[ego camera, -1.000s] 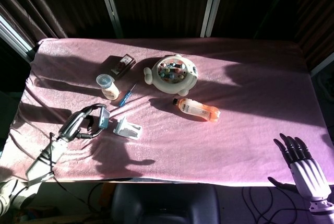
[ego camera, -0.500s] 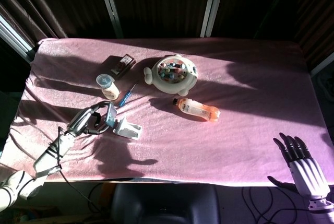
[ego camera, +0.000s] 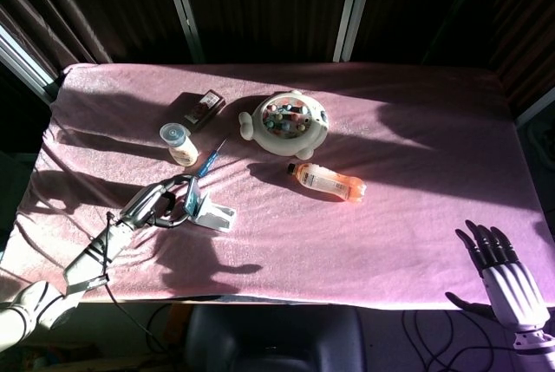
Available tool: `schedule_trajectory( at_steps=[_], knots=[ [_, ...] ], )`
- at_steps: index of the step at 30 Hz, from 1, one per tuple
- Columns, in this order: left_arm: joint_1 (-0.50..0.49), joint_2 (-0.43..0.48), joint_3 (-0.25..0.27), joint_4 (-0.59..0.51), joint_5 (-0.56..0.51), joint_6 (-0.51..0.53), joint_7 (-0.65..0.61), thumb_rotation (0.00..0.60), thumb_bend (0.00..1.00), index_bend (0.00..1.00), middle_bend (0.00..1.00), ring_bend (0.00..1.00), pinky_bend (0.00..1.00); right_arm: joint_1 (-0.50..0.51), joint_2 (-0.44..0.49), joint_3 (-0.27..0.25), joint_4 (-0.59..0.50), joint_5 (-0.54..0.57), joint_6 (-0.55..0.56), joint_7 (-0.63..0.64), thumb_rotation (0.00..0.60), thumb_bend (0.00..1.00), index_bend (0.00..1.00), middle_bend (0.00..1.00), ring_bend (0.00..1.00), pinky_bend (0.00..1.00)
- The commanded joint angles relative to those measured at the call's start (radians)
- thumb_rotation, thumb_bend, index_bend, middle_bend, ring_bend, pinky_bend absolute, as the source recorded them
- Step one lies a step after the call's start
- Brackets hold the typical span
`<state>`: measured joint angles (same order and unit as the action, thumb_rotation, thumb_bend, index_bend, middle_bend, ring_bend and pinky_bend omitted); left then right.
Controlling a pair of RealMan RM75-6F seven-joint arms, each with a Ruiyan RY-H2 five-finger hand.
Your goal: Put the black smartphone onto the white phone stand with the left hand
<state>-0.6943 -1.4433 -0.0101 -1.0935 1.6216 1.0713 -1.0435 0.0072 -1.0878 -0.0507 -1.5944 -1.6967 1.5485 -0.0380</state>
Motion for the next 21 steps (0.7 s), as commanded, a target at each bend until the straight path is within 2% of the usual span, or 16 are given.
schedule_trajectory(
  at_steps=[1,16,21],
  knots=[
    [-0.004,0.0,0.006,0.002,0.003,-0.005,-0.002,0.6,0.42,0.97,1.0,0.75,0.19,0.0,0.0,0.0,0.001,0.0,0.0,0.001,0.6,0.24,0.0,0.0,0.0,0.0],
    [-0.023,-0.001,0.021,0.011,-0.017,-0.045,-0.007,0.6,0.41,0.96,1.0,0.76,0.19,0.001,0.003,0.0,-0.001,0.003,-0.001,0.004,0.6,0.24,0.0,0.0,0.0,0.0],
    [-0.021,-0.002,0.023,0.012,-0.026,-0.052,-0.008,0.6,0.4,0.88,1.0,0.71,0.2,0.001,0.004,0.001,0.0,0.003,-0.001,0.007,0.6,0.24,0.0,0.0,0.0,0.0]
  ],
)
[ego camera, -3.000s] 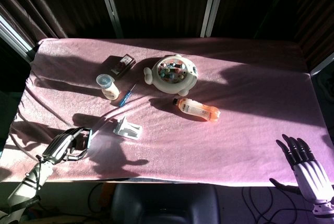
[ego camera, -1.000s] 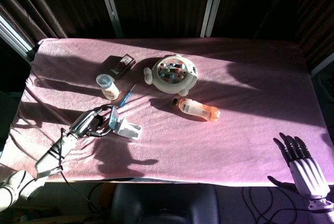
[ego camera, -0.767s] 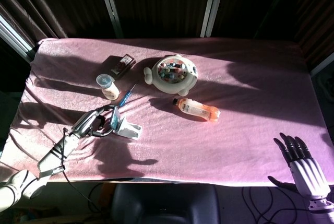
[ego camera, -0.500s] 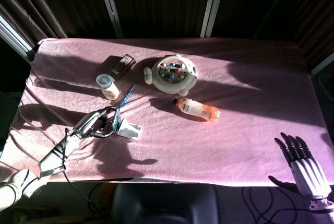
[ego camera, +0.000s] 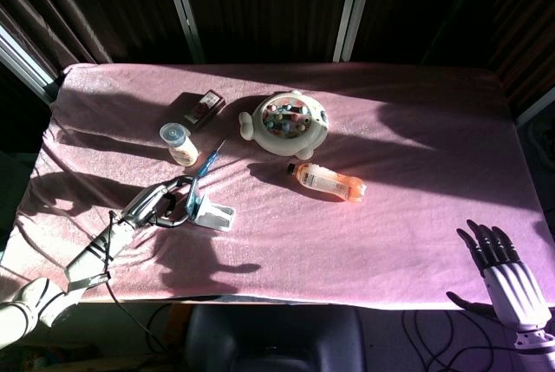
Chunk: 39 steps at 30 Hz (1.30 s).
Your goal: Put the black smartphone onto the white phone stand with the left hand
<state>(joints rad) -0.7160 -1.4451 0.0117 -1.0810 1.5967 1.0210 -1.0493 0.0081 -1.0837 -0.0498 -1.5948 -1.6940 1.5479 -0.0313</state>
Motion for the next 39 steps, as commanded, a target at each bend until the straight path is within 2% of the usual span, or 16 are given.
schedule_trajectory(
  at_steps=[1,4,11,22,24,28,32,36,39],
  knots=[
    [0.0,0.0,0.002,-0.002,-0.001,-0.002,-0.003,0.6,0.4,0.84,0.99,0.69,0.2,0.0,0.0,0.0,0.0,0.0,-0.001,0.0,0.6,0.24,0.0,0.0,0.0,0.0],
    [0.0,0.001,0.003,-0.006,-0.001,0.002,-0.002,0.6,0.39,0.77,0.96,0.65,0.19,0.0,0.0,0.0,-0.001,0.0,0.0,-0.001,0.6,0.24,0.0,0.0,0.0,0.0],
    [0.004,0.012,0.013,-0.023,0.005,0.008,-0.001,0.6,0.37,0.72,0.92,0.62,0.18,0.001,-0.001,0.0,-0.001,0.0,-0.002,-0.006,0.6,0.24,0.0,0.0,0.0,0.0],
    [0.001,0.01,0.012,-0.025,-0.005,-0.002,-0.005,0.6,0.34,0.56,0.78,0.53,0.16,0.0,-0.001,-0.002,-0.002,-0.002,0.0,-0.005,0.6,0.24,0.0,0.0,0.0,0.0],
    [0.001,0.007,0.01,-0.021,-0.008,-0.002,-0.008,0.6,0.33,0.5,0.72,0.5,0.16,0.0,-0.001,-0.001,-0.002,-0.001,0.0,-0.005,0.6,0.24,0.0,0.0,0.0,0.0],
    [0.001,0.003,0.008,-0.018,-0.01,-0.002,-0.023,0.6,0.33,0.43,0.67,0.49,0.16,0.0,0.0,-0.001,0.0,-0.002,0.0,-0.003,0.6,0.24,0.0,0.0,0.0,0.0],
    [-0.005,0.005,0.013,-0.022,-0.004,-0.009,-0.038,0.6,0.31,0.25,0.56,0.45,0.15,-0.001,-0.001,-0.002,0.001,-0.003,0.002,-0.002,0.6,0.24,0.0,0.0,0.0,0.0],
    [-0.016,0.016,0.032,-0.026,0.02,-0.02,-0.067,0.6,0.3,0.1,0.4,0.4,0.15,-0.002,0.001,-0.002,0.002,-0.003,0.004,0.0,0.6,0.24,0.0,0.0,0.0,0.0],
    [-0.02,0.019,0.039,-0.023,0.026,-0.023,-0.084,0.6,0.28,0.03,0.28,0.35,0.15,-0.001,0.001,-0.003,0.001,-0.005,0.002,-0.002,0.6,0.24,0.0,0.0,0.0,0.0]
  ],
)
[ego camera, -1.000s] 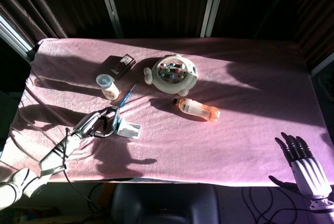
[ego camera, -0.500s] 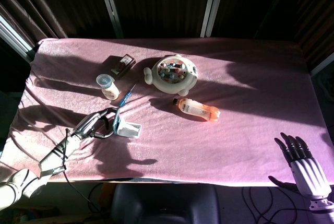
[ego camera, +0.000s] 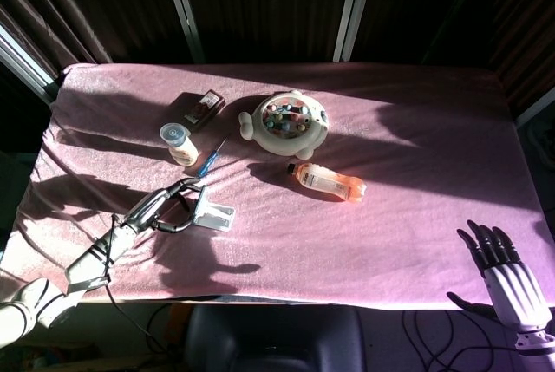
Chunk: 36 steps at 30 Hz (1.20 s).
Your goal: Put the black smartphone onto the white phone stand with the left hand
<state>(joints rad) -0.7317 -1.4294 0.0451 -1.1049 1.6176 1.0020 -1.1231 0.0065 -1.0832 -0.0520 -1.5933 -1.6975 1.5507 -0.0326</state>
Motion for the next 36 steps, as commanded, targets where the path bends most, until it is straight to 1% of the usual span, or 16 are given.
schedule_trajectory(
  at_steps=[1,5,7,10,13,16,17,20,22,23,24,26,28,30,33,36],
  knots=[
    [-0.005,0.004,0.007,0.001,0.006,-0.006,-0.016,0.6,0.27,0.02,0.25,0.34,0.15,0.0,0.001,-0.001,0.0,-0.002,-0.001,0.0,0.6,0.24,0.0,0.0,0.0,0.0],
    [-0.018,0.018,0.02,-0.013,0.014,-0.024,-0.072,0.6,0.25,0.0,0.04,0.22,0.13,-0.002,0.005,-0.002,0.0,-0.002,0.002,0.006,0.6,0.24,0.0,0.0,0.0,0.0],
    [-0.019,0.017,0.018,-0.009,0.013,-0.02,-0.076,0.6,0.24,0.0,0.0,0.16,0.12,-0.002,0.006,-0.003,0.001,-0.003,0.003,0.007,0.6,0.24,0.0,0.0,0.0,0.0],
    [-0.016,0.02,0.014,-0.013,0.01,-0.006,-0.078,0.6,0.24,0.0,0.0,0.09,0.1,-0.003,0.006,-0.004,0.002,-0.007,0.006,0.01,0.6,0.24,0.0,0.0,0.0,0.0],
    [-0.006,0.037,0.011,-0.029,0.008,0.021,-0.065,0.6,0.24,0.0,0.0,0.07,0.09,-0.003,0.005,-0.003,0.004,-0.006,0.007,0.009,0.6,0.24,0.0,0.0,0.0,0.0],
    [0.027,0.083,0.015,-0.068,0.005,0.068,-0.006,0.6,0.27,0.0,0.0,0.04,0.08,-0.003,0.005,-0.002,0.004,-0.005,0.007,0.008,0.6,0.24,0.0,0.0,0.0,0.0],
    [0.042,0.108,0.027,-0.086,0.003,0.072,0.039,0.6,0.28,0.0,0.0,0.02,0.07,-0.004,0.005,-0.002,0.005,-0.003,0.008,0.007,0.6,0.24,0.0,0.0,0.0,0.0],
    [0.125,0.201,0.075,-0.162,-0.058,0.06,0.332,0.6,0.33,0.0,0.0,0.0,0.02,-0.006,0.003,0.0,0.005,0.002,0.009,0.003,0.6,0.24,0.0,0.0,0.0,0.0],
    [0.221,0.254,0.084,-0.266,-0.199,0.082,0.692,0.6,0.34,0.0,0.0,0.0,0.0,-0.007,0.0,0.002,0.004,0.008,0.007,-0.006,0.6,0.24,0.0,0.0,0.0,0.0],
    [0.274,0.259,0.078,-0.32,-0.279,0.135,0.869,0.6,0.34,0.0,0.0,0.0,0.0,-0.007,-0.001,0.002,0.003,0.01,0.004,-0.012,0.6,0.24,0.0,0.0,0.0,0.0],
    [0.346,0.239,0.06,-0.394,-0.371,0.251,1.076,0.6,0.34,0.0,0.0,0.0,0.0,-0.006,-0.004,0.002,0.002,0.012,0.0,-0.02,0.6,0.24,0.0,0.0,0.0,0.0],
    [0.431,0.171,0.051,-0.458,-0.388,0.427,1.251,0.6,0.33,0.0,0.0,0.0,0.0,-0.003,-0.01,0.0,0.001,0.01,-0.009,-0.038,0.6,0.24,0.0,0.0,0.0,0.0],
    [0.455,0.163,0.091,-0.473,-0.317,0.464,1.307,0.6,0.32,0.0,0.0,0.0,0.0,0.0,-0.014,-0.003,0.0,0.004,-0.017,-0.051,0.6,0.24,0.0,0.0,0.0,0.0],
    [0.479,0.153,0.102,-0.475,-0.26,0.505,1.311,0.6,0.31,0.0,0.0,0.0,0.0,0.001,-0.018,-0.005,-0.004,-0.003,-0.017,-0.058,0.6,0.24,0.0,0.0,0.0,0.0],
    [0.507,0.13,0.084,-0.452,-0.209,0.578,1.359,0.6,0.31,0.0,0.0,0.0,0.0,-0.001,-0.019,-0.009,-0.003,-0.017,-0.007,-0.055,0.6,0.24,0.0,0.0,0.0,0.0],
    [0.529,0.109,0.057,-0.422,-0.181,0.624,1.339,0.6,0.31,0.0,0.0,0.0,0.0,-0.005,-0.016,-0.01,0.001,-0.018,0.003,-0.042,0.6,0.24,0.0,0.0,0.0,0.0]
  ],
)
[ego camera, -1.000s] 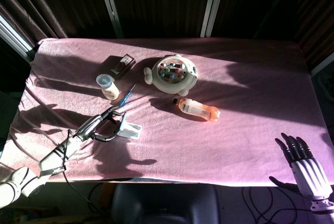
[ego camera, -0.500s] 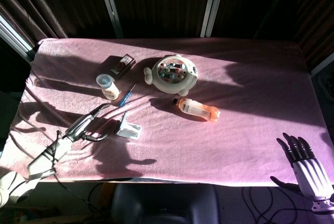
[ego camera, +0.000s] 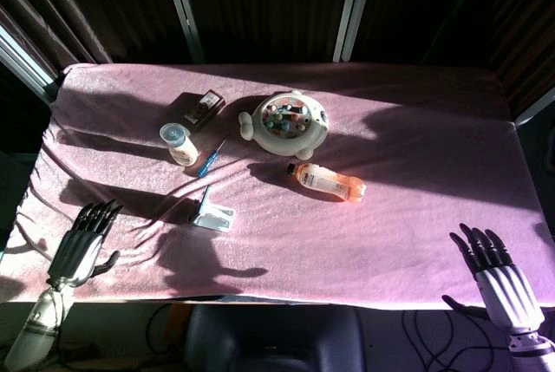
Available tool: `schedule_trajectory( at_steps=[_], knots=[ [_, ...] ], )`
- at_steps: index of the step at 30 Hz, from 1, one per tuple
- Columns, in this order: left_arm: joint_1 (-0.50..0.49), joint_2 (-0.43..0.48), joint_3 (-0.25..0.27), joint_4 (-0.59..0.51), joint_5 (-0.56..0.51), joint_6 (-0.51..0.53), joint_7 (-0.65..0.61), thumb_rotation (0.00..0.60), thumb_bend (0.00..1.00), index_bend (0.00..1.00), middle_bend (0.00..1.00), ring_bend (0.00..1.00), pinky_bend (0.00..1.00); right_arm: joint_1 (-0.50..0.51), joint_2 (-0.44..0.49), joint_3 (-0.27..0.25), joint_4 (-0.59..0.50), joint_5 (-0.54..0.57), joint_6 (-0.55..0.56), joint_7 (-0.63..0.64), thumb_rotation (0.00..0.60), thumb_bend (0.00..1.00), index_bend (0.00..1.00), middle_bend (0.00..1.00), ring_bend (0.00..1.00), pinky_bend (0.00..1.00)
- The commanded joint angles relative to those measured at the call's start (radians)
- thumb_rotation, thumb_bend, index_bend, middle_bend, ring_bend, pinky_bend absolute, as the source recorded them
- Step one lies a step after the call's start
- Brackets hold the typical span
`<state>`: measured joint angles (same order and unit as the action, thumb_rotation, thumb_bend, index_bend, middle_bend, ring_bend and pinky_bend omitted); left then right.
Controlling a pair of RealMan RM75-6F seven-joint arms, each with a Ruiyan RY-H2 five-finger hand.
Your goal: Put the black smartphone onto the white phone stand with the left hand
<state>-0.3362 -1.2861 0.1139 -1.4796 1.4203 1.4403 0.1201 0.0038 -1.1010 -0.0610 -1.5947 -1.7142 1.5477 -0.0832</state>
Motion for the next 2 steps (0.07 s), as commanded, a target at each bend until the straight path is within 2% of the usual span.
schedule_trajectory(
  at_steps=[1,2],
  knots=[
    [0.137,-0.038,-0.017,-0.04,0.021,0.19,0.086,0.6,0.31,0.0,0.0,0.0,0.0,-0.004,0.004,-0.002,0.004,-0.003,0.009,0.013,0.6,0.24,0.0,0.0,0.0,0.0],
    [0.14,-0.04,-0.022,-0.035,0.026,0.191,0.08,0.6,0.3,0.0,0.0,0.0,0.0,-0.005,0.005,-0.003,0.006,-0.006,0.013,0.017,0.6,0.24,0.0,0.0,0.0,0.0]
  ],
)
